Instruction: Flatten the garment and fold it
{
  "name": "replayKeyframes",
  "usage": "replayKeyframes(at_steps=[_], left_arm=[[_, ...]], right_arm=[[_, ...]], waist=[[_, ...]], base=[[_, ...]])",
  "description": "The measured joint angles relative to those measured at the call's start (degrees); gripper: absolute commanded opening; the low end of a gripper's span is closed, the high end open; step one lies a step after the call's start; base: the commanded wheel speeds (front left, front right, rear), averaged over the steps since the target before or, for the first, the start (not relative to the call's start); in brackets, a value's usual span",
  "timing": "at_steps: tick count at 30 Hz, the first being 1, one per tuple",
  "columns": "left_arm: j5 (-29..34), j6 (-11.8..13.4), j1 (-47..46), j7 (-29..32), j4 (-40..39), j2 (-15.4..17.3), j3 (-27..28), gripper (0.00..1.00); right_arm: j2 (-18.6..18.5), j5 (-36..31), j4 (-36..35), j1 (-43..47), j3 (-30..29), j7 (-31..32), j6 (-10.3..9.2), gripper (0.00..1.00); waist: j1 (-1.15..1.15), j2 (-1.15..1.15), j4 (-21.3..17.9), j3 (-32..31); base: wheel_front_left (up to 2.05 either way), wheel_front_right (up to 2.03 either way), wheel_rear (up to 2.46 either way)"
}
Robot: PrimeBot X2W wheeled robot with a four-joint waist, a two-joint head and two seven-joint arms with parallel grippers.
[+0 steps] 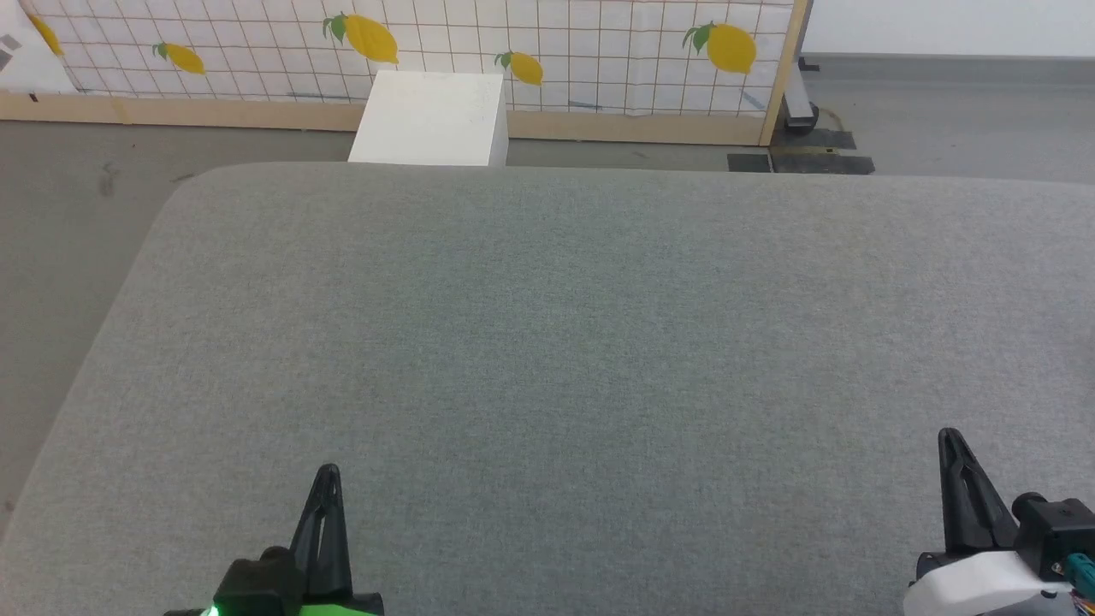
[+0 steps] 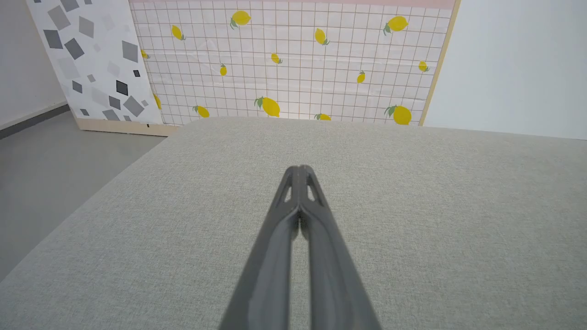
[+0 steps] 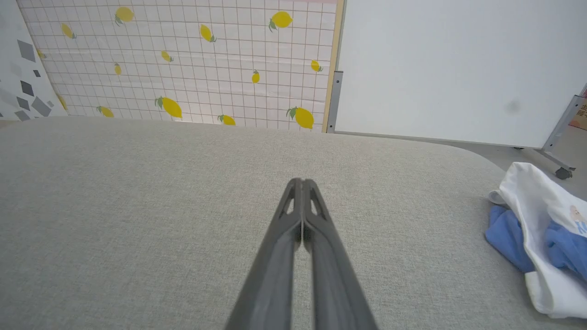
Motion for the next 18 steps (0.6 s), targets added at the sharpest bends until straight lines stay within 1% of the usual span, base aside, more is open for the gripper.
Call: replayKeyframes(at_steps=[18], left_arm=[[0.66, -0.51, -0.96, 2.11, 0.46, 0.0, 0.55, 0.0]], right_arm=[[0.0, 0.01, -0.81, -0.05, 1.56, 1.83, 0.0, 0.0]], waist=[[0.0, 0.0, -0.05, -0.13]], base=[[0.0, 0.0, 0.0]])
